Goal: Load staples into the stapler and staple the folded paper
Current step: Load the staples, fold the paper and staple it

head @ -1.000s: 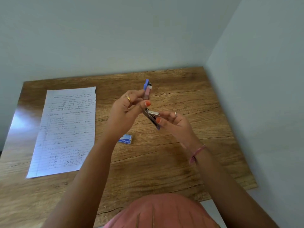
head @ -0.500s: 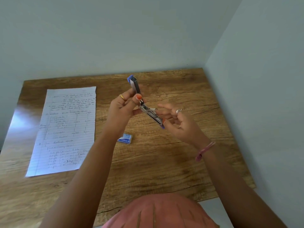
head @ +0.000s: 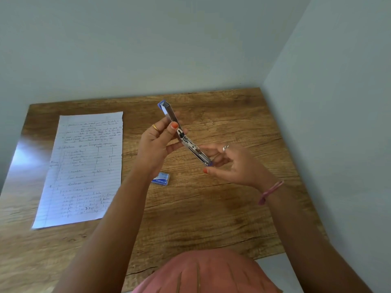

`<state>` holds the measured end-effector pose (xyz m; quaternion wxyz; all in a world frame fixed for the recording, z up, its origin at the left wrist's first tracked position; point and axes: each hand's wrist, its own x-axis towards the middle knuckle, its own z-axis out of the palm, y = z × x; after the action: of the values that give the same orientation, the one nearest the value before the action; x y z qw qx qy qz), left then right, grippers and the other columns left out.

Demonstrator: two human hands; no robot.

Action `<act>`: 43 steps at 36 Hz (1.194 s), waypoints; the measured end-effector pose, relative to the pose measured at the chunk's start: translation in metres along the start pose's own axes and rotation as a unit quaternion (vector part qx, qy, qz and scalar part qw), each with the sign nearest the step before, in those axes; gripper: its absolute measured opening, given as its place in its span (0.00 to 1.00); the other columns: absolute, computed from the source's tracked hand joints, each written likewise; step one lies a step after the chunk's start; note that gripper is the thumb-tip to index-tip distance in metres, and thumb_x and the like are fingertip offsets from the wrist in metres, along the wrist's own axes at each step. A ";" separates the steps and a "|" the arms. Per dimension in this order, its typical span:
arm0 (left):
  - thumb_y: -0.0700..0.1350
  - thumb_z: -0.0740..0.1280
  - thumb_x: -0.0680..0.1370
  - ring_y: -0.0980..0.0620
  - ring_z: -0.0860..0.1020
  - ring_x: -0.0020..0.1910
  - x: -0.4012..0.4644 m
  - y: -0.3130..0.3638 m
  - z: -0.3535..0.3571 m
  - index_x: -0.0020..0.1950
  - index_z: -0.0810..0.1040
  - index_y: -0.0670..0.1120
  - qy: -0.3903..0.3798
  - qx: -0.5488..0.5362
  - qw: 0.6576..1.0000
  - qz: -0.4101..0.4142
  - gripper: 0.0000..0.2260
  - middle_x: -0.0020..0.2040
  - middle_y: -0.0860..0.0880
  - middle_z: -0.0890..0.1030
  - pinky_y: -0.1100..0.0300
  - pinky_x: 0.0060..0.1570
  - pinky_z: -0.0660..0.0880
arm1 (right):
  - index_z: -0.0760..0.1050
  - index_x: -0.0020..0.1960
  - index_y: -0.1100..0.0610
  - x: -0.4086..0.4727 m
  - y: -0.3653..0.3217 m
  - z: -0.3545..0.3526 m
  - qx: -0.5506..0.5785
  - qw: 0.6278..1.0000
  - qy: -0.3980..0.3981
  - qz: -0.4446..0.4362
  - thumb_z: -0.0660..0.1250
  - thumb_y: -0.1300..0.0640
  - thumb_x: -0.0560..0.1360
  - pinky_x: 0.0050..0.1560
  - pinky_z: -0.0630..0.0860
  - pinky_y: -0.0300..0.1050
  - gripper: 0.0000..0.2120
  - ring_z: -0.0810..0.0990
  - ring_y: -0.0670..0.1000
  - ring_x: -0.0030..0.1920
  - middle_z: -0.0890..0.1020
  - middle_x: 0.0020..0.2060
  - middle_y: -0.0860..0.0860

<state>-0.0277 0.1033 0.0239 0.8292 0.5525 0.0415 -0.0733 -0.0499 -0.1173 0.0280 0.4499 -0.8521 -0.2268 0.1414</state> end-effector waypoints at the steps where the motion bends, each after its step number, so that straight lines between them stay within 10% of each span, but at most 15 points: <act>1: 0.47 0.66 0.75 0.50 0.82 0.52 0.000 0.000 0.000 0.60 0.79 0.49 -0.001 -0.001 1.000 0.000 0.14 0.48 0.51 0.83 0.58 0.45 0.79 | 0.70 0.69 0.48 -0.001 0.001 0.000 0.014 1.000 0.003 0.004 0.72 0.50 0.72 0.49 0.81 0.40 0.27 0.84 0.41 0.47 0.83 0.54 0.43; 15: 0.47 0.66 0.76 0.50 0.82 0.54 -0.003 0.001 0.000 0.61 0.79 0.52 -0.011 -0.008 1.000 0.027 0.14 0.50 0.52 0.83 0.57 0.47 0.79 | 0.68 0.64 0.33 -0.003 0.005 0.001 0.046 0.998 0.047 -0.011 0.77 0.52 0.68 0.49 0.78 0.33 0.31 0.84 0.41 0.46 0.81 0.52 0.40; 32: 0.51 0.68 0.74 0.50 0.81 0.57 -0.006 0.007 0.005 0.61 0.79 0.55 -0.030 0.005 0.999 0.042 0.16 0.53 0.53 0.83 0.59 0.48 0.78 | 0.76 0.63 0.48 0.003 0.005 0.002 -0.089 0.995 0.027 -0.043 0.73 0.56 0.73 0.51 0.78 0.34 0.20 0.83 0.38 0.46 0.79 0.53 0.36; 43: 0.46 0.66 0.76 0.51 0.82 0.54 -0.007 0.000 -0.001 0.59 0.81 0.53 -0.010 -0.041 0.998 0.040 0.13 0.50 0.53 0.83 0.57 0.47 0.79 | 0.67 0.68 0.41 -0.004 0.013 0.011 0.183 0.978 0.105 0.009 0.76 0.62 0.69 0.50 0.80 0.40 0.34 0.84 0.48 0.50 0.84 0.53 0.44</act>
<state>-0.0347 0.1045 0.0248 0.8540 0.5182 0.0137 -0.0441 -0.0548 -0.1186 0.0115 0.6180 -0.7677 -0.1410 0.0941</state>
